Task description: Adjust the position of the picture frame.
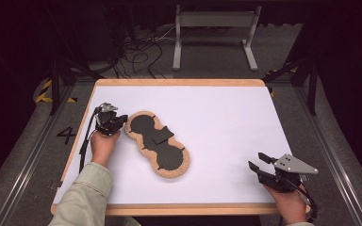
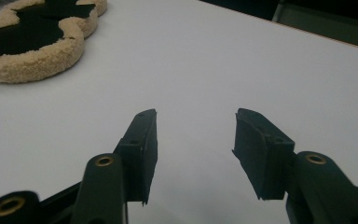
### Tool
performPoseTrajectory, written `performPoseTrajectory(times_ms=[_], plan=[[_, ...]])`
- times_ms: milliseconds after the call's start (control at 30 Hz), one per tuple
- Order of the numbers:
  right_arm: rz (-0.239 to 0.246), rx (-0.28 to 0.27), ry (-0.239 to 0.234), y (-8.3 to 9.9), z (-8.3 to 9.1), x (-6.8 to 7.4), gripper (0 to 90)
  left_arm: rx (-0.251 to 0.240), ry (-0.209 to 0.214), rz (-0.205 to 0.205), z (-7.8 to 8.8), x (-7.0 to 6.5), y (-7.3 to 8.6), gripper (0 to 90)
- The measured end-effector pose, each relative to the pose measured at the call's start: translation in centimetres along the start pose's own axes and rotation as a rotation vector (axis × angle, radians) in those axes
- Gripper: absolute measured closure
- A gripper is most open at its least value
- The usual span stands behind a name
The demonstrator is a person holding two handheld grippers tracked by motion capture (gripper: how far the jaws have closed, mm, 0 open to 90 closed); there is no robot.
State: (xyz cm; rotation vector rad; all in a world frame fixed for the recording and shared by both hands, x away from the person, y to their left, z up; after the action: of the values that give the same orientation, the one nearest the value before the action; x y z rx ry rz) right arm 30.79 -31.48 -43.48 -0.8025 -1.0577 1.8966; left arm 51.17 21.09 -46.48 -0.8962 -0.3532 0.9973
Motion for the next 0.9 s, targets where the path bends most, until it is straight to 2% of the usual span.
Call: performPoseTrajectory(times_ms=[100,200,267,500,733,800,900], plan=[[-0.001,0.001,-0.001,0.0,0.0,0.0,49.7,0.02,0.008,0.024,-0.3,0.5,0.2,90.0],[0.0,0.003,-0.001,0.1,0.0,0.1,49.6,0.068,0.026,0.054,-0.9,0.8,0.5,90.0],[0.002,0.003,-0.002,0.1,0.1,0.1,49.5,0.07,0.035,0.065,-1.0,1.0,0.5,90.0],[-0.001,-0.002,-0.007,0.0,0.1,0.0,49.4,0.073,0.054,0.057,-0.9,0.8,0.6,90.0],[0.004,-0.002,-0.016,-0.2,-0.1,0.2,49.0,0.09,0.098,0.045,-1.0,0.1,0.5,90.0],[0.005,0.001,-0.015,-0.2,-0.2,0.2,49.0,0.104,0.129,0.042,-1.1,-0.6,0.5,90.0],[0.01,0.0,-0.016,-0.3,-0.1,0.3,48.8,0.117,0.152,0.01,-1.3,-1.5,0.4,90.0]])
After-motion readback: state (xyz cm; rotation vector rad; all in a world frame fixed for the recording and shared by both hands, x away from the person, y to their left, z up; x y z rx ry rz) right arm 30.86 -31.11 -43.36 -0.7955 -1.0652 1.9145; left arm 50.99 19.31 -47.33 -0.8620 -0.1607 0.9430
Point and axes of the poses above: each handheld gripper's, and its own axes: z roughly backward along the jaws, y roughly out of its underside, x roughly to its left, the point moved 2 cm from there along -z, roughly forward along the jaws, and after that the axes turned 5 degrees about y, right-handed, at the moved point
